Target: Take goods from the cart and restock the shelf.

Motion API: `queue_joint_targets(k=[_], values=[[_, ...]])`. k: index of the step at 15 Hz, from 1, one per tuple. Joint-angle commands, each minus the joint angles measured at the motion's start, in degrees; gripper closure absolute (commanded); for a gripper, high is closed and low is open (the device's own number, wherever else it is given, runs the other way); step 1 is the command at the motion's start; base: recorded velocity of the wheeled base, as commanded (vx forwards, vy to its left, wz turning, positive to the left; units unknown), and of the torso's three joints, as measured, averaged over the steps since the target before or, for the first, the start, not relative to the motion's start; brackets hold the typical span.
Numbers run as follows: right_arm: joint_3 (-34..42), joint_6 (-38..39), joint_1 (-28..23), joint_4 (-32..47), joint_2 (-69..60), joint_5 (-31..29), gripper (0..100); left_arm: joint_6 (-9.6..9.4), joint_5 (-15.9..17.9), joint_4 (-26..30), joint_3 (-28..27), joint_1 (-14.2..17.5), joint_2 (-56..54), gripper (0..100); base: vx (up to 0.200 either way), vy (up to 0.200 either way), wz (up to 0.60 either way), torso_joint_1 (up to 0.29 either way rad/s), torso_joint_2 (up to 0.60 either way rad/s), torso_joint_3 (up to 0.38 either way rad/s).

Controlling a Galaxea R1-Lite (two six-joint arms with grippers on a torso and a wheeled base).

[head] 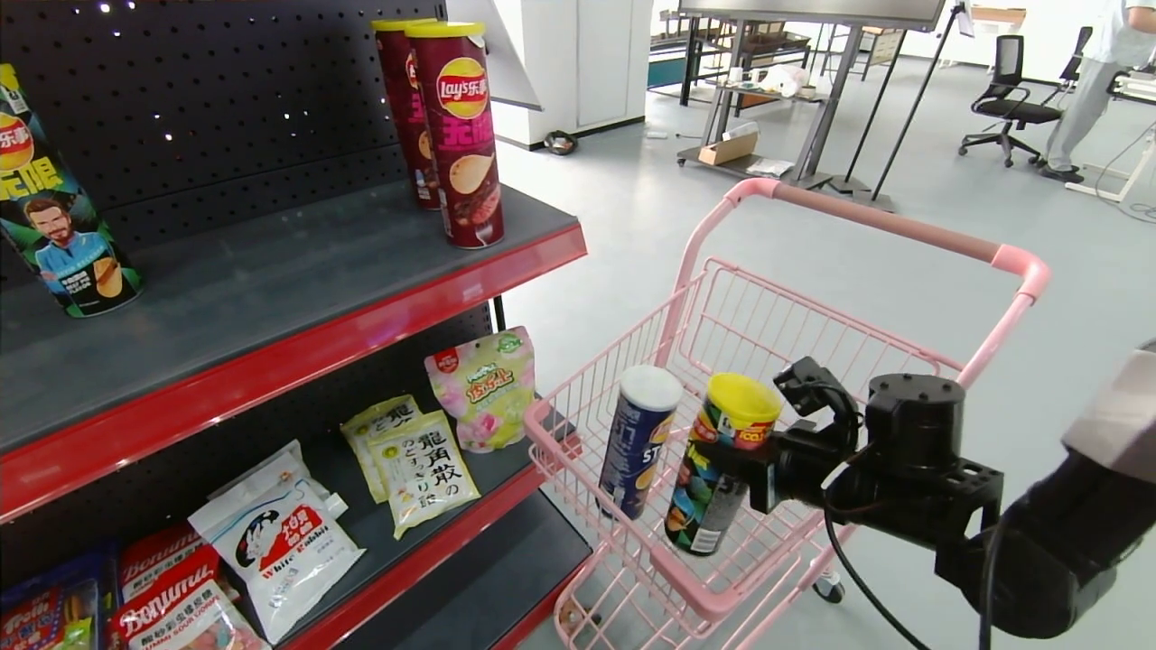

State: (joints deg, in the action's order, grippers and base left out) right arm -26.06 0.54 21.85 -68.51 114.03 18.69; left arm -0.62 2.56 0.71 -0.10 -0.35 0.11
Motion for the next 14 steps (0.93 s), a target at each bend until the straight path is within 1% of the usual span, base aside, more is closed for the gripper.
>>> queue_joint_targets(k=[1,2,4,5,6,7,8,9,10,11,12,13,14], values=[[-0.4,-0.3,0.0,6.5,-14.8,-1.3,100,0.01,0.0,0.0,0.0,-0.1,0.0,0,0.000,0.000,0.00,0.000,0.00,0.000],[-1.4,-0.4,0.0,12.7,-20.3,-1.3,100,0.01,0.0,0.0,0.0,0.0,0.0,0,0.000,0.000,0.00,0.000,0.00,0.000],[-6.5,-1.9,-0.8,28.0,-31.3,-1.8,100,0.01,0.0,0.0,0.0,0.0,0.0,0,0.000,0.000,0.00,0.000,0.00,0.000],[-8.4,-2.3,-1.7,32.5,-33.9,-2.4,100,0.01,0.0,0.0,0.0,-0.1,0.0,0,0.000,0.000,0.00,0.000,0.00,0.000],[-13.2,-3.8,-3.7,41.9,-38.3,-4.8,100,0.01,0.0,0.0,0.0,0.0,0.0,0,0.000,0.000,0.00,0.000,0.00,0.000],[-16.1,-4.5,-5.1,48.4,-41.3,-8.1,100,-0.08,0.0,0.0,0.0,0.0,0.0,0,0.000,0.000,0.00,0.000,0.00,0.000],[-17.7,-4.8,-6.9,54.6,-47.0,-13.2,100,-0.08,0.0,0.0,0.0,-0.1,0.0,0,0.000,0.000,0.00,0.000,0.00,0.000],[-17.4,-4.9,-7.4,55.8,-49.3,-14.9,100,-0.08,0.0,0.0,0.0,-0.1,0.0,0,0.000,0.000,0.00,0.000,0.00,0.000],[-14.0,-6.0,-8.8,58.2,-55.9,-17.8,100,0.01,0.0,0.0,0.0,0.0,0.0,0,0.000,0.000,0.00,0.000,0.00,0.000],[-10.9,-6.4,-9.9,58.8,-60.9,-19.7,100,-0.08,0.0,0.0,0.0,-0.1,0.0,0,0.000,0.000,0.00,0.000,0.00,0.000],[-9.2,-9.3,-13.0,62.6,-66.4,-22.4,100,-0.08,0.0,0.0,0.0,0.0,0.0,0,0.000,0.000,0.00,0.000,0.00,0.000],[-9.3,-11.0,-14.7,69.3,-71.3,-21.7,100,0.01,0.0,0.0,0.0,0.0,0.0,0,0.000,0.000,0.00,0.000,0.00,0.000],[-9.8,-10.7,-15.6,75.3,-76.0,-21.7,100,-0.08,0.0,0.0,0.0,-0.1,0.0,0,0.000,0.000,0.00,0.000,0.00,0.000]])
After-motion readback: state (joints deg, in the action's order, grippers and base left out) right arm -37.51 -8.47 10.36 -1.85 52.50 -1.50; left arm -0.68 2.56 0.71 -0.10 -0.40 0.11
